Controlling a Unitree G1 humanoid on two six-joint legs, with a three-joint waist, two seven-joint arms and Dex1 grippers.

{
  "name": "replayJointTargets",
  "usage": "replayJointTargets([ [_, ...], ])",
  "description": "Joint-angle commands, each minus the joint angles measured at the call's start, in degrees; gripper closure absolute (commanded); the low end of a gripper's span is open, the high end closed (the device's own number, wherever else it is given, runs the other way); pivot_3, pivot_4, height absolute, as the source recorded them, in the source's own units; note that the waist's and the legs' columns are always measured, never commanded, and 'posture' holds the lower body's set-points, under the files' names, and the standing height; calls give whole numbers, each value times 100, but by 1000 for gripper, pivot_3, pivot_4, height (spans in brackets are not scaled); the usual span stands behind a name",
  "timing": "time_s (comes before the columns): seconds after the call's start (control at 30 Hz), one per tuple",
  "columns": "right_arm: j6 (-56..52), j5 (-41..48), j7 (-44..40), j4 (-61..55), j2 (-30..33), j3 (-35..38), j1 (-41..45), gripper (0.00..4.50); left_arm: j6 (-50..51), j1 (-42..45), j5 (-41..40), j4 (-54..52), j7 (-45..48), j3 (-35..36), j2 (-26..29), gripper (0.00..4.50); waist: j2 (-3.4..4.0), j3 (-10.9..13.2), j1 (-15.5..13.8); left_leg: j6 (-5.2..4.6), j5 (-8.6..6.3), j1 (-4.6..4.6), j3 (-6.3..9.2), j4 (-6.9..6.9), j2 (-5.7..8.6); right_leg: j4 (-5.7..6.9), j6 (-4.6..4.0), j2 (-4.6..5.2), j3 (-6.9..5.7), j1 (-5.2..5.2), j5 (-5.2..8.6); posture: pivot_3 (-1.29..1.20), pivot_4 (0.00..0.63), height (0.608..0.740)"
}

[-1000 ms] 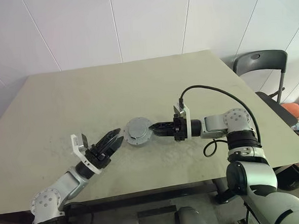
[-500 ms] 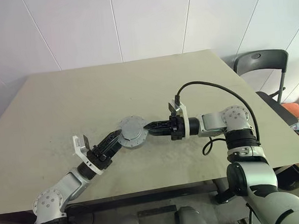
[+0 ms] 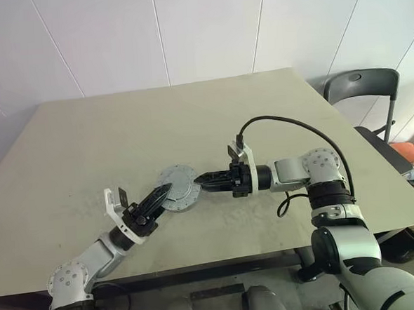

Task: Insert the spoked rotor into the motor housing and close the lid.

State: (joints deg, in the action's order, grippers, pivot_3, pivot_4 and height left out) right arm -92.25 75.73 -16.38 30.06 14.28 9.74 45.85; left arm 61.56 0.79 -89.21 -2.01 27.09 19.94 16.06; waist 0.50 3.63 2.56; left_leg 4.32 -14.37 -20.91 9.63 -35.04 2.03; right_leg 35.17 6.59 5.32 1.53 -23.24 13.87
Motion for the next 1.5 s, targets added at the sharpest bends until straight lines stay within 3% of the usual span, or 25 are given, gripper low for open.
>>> replayJointTargets([
  [0.03, -25, 209, -72, -292, -125, 185, 54, 3357, 19, 69, -69, -66, 128, 2, 108, 2370, 0, 0, -1, 0, 0, 0, 0, 0, 0, 0, 0, 0, 0, -1, 0, 0, 0, 740],
  [0.43, 6, -236, 140, -610, -451, 471, -55, 3357, -60, 74, 35, -47, 291, -29, 158, 2370, 0, 0, -2, 0, 0, -6, 0, 0, 0, 1, -3, 0, 0, -8, -2, 0, 0, 740],
  [0.77, -25, -625, 116, -570, -281, 539, -189, 21, -226, -42, -65, -111, 236, 210, 148, 2374, 1, 0, 2, 0, 0, -16, 0, -2, 0, 1, -9, 0, 0, -15, -6, 0, 0, 740],
  [0.9, -25, -635, -77, -658, -27, 351, -141, 0, -425, -97, -436, -163, 128, 523, 77, 2375, 0, 0, -1, 0, 0, -22, 0, -2, 0, 0, -9, 0, 0, -20, -6, 0, 0, 740],
  [1.03, 390, -1321, -547, -1539, 393, -306, -54, 0, -1193, -80, -285, -199, -351, 981, -152, 2375, 1, 0, -4, 0, 0, -24, 0, -4, 0, 1, -8, 1, 0, -23, -5, 0, 0, 740],
  [1.2, 2867, -3124, -2403, -2784, 1406, -2217, -230, 0, -2524, 374, 86, 23, -1401, 1543, -529, 2376, -9, -2, -25, 2, 0, -31, 0, -11, 1, -9, 14, 2, -1, -21, -1, 0, 0, 740],
  [1.27, 3625, -3463, -2865, -2834, 1421, -2357, -342, 0, -2861, 590, 166, 124, -1762, 1680, -607, 2376, -27, 1, -26, 4, 1, -31, 0, -11, 1, -11, 19, 2, -2, -20, -3, 0, 0, 740],
  [1.4, 5602, -4999, -3402, -2960, 1660, -3180, -555, 0, -3571, 1162, 227, 1021, -2557, 2162, -650, 2376, -38, 2, -40, 8, 3, -33, -1, -13, 5, -16, 44, 7, -1, -19, -18, 0, 0, 740],
  [1.5, 6293, -5404, -3859, -2806, 1657, -3375, -646, 0, -3970, 1427, 398, 1298, -3077, 2331, -705, 2376, -55, 4, -42, 11, 5, -34, 0, -15, 7, -18, 48, 10, -1, -18, -21, 0, 0, 740],
])
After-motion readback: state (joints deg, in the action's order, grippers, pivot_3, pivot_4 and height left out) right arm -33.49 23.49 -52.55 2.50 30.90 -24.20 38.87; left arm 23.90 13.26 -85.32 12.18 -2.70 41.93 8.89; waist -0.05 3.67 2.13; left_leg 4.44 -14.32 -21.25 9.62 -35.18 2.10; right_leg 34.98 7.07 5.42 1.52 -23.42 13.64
